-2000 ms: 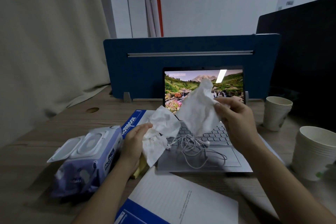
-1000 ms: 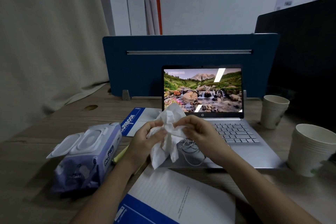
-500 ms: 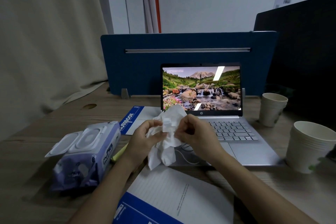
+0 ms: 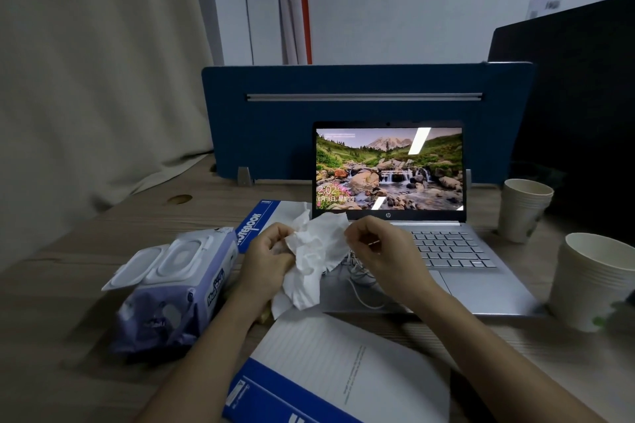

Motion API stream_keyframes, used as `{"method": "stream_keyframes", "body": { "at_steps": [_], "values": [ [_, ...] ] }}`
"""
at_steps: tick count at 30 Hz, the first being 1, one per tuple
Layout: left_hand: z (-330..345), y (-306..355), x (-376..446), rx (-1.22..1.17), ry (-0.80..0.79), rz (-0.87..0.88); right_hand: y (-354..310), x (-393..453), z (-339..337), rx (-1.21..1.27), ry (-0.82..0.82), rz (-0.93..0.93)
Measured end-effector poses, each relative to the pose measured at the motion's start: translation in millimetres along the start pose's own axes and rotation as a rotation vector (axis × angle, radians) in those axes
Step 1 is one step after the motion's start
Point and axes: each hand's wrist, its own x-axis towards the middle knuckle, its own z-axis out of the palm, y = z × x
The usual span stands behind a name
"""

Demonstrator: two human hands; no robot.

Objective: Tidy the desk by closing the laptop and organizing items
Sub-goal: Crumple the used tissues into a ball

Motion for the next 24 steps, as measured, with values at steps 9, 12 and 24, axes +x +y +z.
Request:
{"method": "stream_keyframes", "body": {
  "at_steps": [9,12,24],
  "values": [
    [-6.1,-2.7,4.7,-0.329,0.05,-0.18,6.0,2.0,-1.7,0.046,0.048,0.001],
    [-5.5,-1.2,5.1,-0.33,0.073,-0.216,7.6,4.1,-2.4,0.122,0.046,0.084],
    [-11.4,-3.6,5.5,-0.255,0.28,-0.194,29.2,80.8,7.7,0.13,-0.276,0.358]
  ]
}}
